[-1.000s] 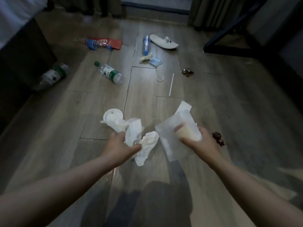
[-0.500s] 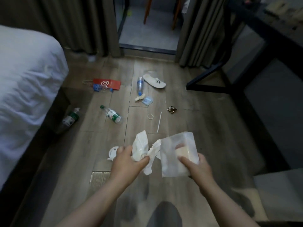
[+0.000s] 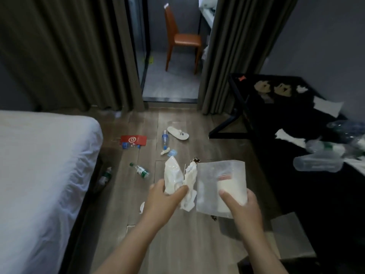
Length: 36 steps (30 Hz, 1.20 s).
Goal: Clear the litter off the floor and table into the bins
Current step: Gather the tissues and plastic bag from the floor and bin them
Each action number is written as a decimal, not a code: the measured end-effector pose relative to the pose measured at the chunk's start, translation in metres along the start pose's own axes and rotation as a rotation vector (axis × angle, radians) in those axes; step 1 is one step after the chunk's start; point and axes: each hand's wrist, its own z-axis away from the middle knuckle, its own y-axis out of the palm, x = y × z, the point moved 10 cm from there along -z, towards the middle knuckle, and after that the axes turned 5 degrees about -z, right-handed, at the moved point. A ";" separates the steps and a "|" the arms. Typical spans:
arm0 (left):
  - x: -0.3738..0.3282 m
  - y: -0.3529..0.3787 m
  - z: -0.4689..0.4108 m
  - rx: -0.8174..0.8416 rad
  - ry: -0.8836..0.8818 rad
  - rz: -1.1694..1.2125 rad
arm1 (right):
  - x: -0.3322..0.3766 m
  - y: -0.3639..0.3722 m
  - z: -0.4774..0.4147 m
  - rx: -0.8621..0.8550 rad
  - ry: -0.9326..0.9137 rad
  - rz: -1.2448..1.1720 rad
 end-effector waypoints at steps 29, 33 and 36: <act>-0.331 0.112 0.170 0.353 0.480 0.286 | 0.215 -0.326 0.116 -0.481 -0.375 -0.375; -0.348 0.165 0.197 0.578 0.539 0.234 | 0.197 -0.373 0.167 -0.726 -0.357 -0.307; -0.345 0.203 0.225 0.762 0.568 0.164 | 0.172 -0.402 0.224 -0.944 -0.295 -0.282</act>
